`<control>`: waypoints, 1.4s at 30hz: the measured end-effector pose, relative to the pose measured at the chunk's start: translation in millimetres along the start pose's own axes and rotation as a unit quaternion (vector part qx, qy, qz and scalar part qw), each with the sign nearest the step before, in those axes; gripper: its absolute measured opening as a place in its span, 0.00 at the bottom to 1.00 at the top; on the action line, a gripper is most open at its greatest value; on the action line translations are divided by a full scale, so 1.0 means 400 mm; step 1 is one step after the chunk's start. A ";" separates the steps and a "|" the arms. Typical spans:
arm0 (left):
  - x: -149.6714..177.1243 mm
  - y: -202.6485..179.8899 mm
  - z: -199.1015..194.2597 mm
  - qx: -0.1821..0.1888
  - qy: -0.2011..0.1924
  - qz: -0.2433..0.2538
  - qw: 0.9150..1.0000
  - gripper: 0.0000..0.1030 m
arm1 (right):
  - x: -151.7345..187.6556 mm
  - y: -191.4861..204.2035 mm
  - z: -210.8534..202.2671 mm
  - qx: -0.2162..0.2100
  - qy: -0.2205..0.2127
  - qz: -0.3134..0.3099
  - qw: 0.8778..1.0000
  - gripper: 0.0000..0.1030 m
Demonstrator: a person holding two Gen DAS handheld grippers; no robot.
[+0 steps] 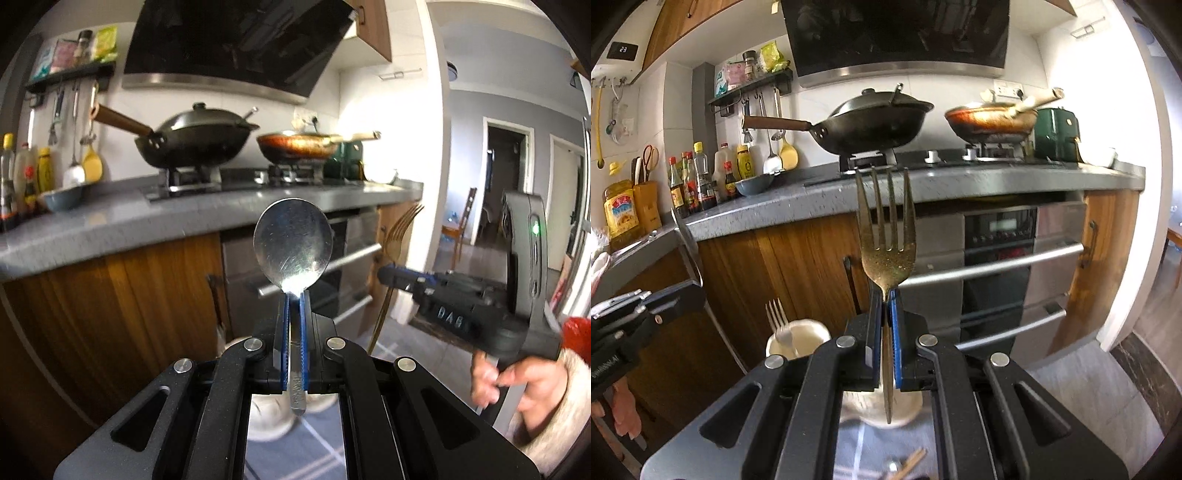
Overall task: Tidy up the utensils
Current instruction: 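Lift the spoon with the left tool while the right tool lifts the gold fork toward the pot, then lower the gold fork into the smaller pot while the left tool lowers the spoon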
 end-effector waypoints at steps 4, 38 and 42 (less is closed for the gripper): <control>-0.043 0.016 0.031 -0.023 -0.013 0.005 1.000 0.05 | -0.032 0.015 0.056 0.007 -0.009 -0.004 1.000 0.05; 0.174 0.072 0.298 -0.043 0.113 -0.017 0.993 0.05 | 0.144 -0.021 0.239 0.009 0.082 0.008 0.997 0.05; 0.183 0.081 0.307 -0.043 0.119 -0.025 0.992 0.05 | 0.146 -0.021 0.238 0.007 0.081 0.008 0.997 0.05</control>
Point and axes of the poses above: each gripper's, at about its wrist camera, not at the fingertips, and z roughly the way its jaws point, y to its left, x to its underside, the point moved 3 cm from there along z, roughly the way its jaws point, and after that the axes turned 4 degrees about -z, right-handed, at the moved point
